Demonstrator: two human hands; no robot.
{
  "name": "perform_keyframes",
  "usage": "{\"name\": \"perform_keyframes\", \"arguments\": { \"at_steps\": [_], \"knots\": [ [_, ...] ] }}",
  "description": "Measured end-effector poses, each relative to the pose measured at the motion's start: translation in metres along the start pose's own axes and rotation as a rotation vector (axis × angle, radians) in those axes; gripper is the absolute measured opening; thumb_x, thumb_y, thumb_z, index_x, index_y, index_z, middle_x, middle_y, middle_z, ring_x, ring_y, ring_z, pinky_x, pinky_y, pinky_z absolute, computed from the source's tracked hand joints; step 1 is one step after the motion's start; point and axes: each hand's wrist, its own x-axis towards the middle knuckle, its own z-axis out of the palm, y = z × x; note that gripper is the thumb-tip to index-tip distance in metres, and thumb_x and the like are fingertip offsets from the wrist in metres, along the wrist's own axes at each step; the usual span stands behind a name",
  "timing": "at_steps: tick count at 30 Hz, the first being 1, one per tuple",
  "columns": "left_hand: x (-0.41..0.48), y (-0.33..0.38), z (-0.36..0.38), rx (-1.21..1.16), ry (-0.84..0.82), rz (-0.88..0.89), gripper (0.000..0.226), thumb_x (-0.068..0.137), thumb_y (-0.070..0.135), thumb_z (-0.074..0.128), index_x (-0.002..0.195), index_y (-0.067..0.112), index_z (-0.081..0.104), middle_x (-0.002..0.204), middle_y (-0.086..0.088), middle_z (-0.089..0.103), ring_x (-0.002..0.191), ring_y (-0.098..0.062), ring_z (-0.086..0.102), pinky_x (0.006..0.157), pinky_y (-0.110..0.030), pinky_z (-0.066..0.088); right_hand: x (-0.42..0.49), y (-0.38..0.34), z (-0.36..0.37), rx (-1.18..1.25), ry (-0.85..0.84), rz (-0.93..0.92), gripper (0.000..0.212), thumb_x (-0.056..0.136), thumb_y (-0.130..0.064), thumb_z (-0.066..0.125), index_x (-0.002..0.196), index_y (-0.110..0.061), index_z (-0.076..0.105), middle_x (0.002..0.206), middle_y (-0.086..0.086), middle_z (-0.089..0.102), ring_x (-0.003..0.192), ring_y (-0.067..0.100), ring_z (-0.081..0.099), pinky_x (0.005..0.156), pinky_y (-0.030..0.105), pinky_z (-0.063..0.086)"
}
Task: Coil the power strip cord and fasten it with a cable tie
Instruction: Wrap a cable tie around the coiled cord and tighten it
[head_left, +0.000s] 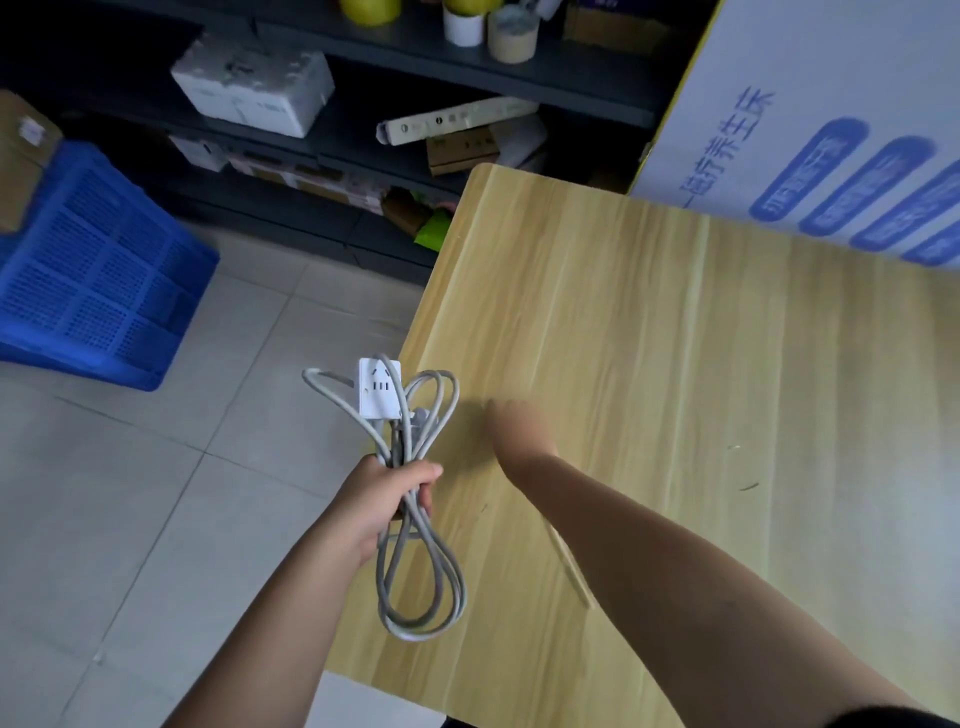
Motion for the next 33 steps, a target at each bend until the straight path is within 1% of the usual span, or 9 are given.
{"name": "perform_keyframes", "arguments": {
  "at_steps": [5, 9, 13, 16, 22, 24, 26, 30, 33],
  "knots": [
    [-0.008, 0.001, 0.017, 0.053, -0.039, 0.0, 0.034, 0.076, 0.027, 0.07, 0.049, 0.01, 0.059, 0.054, -0.01, 0.059, 0.062, -0.027, 0.063, 0.077, -0.043, 0.054, -0.019, 0.012, 0.0, -0.017, -0.023, 0.034, 0.036, 0.092, 0.006, 0.041, 0.127, -0.001, 0.048, 0.122, 0.022, 0.055, 0.112, 0.036, 0.049, 0.094, 0.041, 0.041],
    [-0.016, 0.002, 0.03, 0.057, -0.059, -0.001, 0.036, 0.082, 0.018, 0.068, 0.049, 0.008, 0.056, 0.05, -0.008, 0.056, 0.059, -0.026, 0.061, 0.073, -0.039, 0.051, -0.042, 0.027, -0.002, 0.061, 0.019, 0.096, 0.035, 0.087, 0.005, 0.04, 0.12, -0.004, 0.048, 0.117, 0.019, 0.056, 0.107, 0.034, 0.049, 0.093, 0.04, 0.041],
    [-0.031, 0.013, 0.047, 0.098, -0.065, 0.027, 0.038, 0.083, 0.016, 0.066, 0.048, 0.007, 0.056, 0.049, -0.007, 0.057, 0.061, -0.026, 0.06, 0.071, -0.035, 0.052, -0.076, 0.045, -0.033, 0.394, 0.068, 0.112, 0.027, 0.09, 0.003, 0.039, 0.113, -0.007, 0.051, 0.097, 0.014, 0.065, 0.088, 0.034, 0.058, 0.072, 0.033, 0.038],
    [-0.048, 0.031, 0.07, 0.142, -0.083, 0.111, 0.038, 0.082, 0.02, 0.068, 0.048, 0.007, 0.058, 0.055, -0.008, 0.06, 0.067, -0.025, 0.062, 0.075, -0.034, 0.05, -0.11, 0.06, -0.073, 0.61, 0.199, 0.115, 0.022, 0.094, -0.004, 0.046, 0.109, -0.005, 0.063, 0.093, 0.006, 0.068, 0.081, 0.027, 0.062, 0.066, 0.028, 0.042],
    [-0.11, 0.083, 0.137, 0.09, -0.129, 0.298, 0.036, 0.086, 0.011, 0.067, 0.052, 0.005, 0.057, 0.057, -0.014, 0.058, 0.046, -0.011, 0.057, 0.047, -0.013, 0.047, -0.203, 0.1, -0.168, 0.704, 0.344, 0.132, 0.014, 0.097, -0.019, 0.054, 0.098, -0.014, 0.067, 0.077, 0.001, 0.069, 0.064, 0.019, 0.059, 0.059, 0.029, 0.043],
    [-0.139, 0.103, 0.164, 0.085, -0.183, 0.366, 0.032, 0.086, 0.008, 0.067, 0.055, 0.005, 0.058, 0.057, -0.014, 0.056, 0.046, -0.013, 0.057, 0.05, -0.015, 0.05, -0.235, 0.115, -0.196, 0.719, 0.411, 0.141, 0.012, 0.096, -0.021, 0.056, 0.095, -0.019, 0.067, 0.07, -0.005, 0.067, 0.055, 0.013, 0.052, 0.052, 0.022, 0.04],
    [-0.173, 0.123, 0.196, 0.098, -0.298, 0.44, 0.021, 0.083, 0.007, 0.069, 0.064, 0.003, 0.061, 0.055, -0.012, 0.055, 0.048, -0.017, 0.057, 0.062, -0.03, 0.055, -0.268, 0.129, -0.225, 0.758, 0.481, 0.138, 0.011, 0.093, -0.02, 0.059, 0.091, -0.021, 0.069, 0.065, -0.006, 0.064, 0.05, 0.009, 0.048, 0.048, 0.016, 0.037],
    [-0.238, 0.156, 0.258, 0.256, -0.491, 0.642, 0.012, 0.073, 0.014, 0.073, 0.071, 0.003, 0.069, 0.054, -0.01, 0.059, 0.053, -0.023, 0.059, 0.064, -0.038, 0.055, -0.327, 0.163, -0.276, 0.822, 0.534, 0.07, 0.023, 0.083, -0.007, 0.056, 0.083, -0.025, 0.071, 0.077, -0.003, 0.074, 0.068, 0.013, 0.066, 0.062, 0.03, 0.053],
    [-0.275, 0.174, 0.287, 0.366, -0.566, 0.739, 0.017, 0.077, 0.01, 0.072, 0.061, 0.016, 0.069, 0.055, -0.009, 0.059, 0.055, -0.022, 0.059, 0.065, -0.037, 0.055, -0.367, 0.191, -0.3, 0.905, 0.489, -0.038, 0.028, 0.078, 0.0, 0.048, 0.08, -0.019, 0.069, 0.074, 0.008, 0.074, 0.062, 0.029, 0.063, 0.056, 0.043, 0.051]
  ]
}}
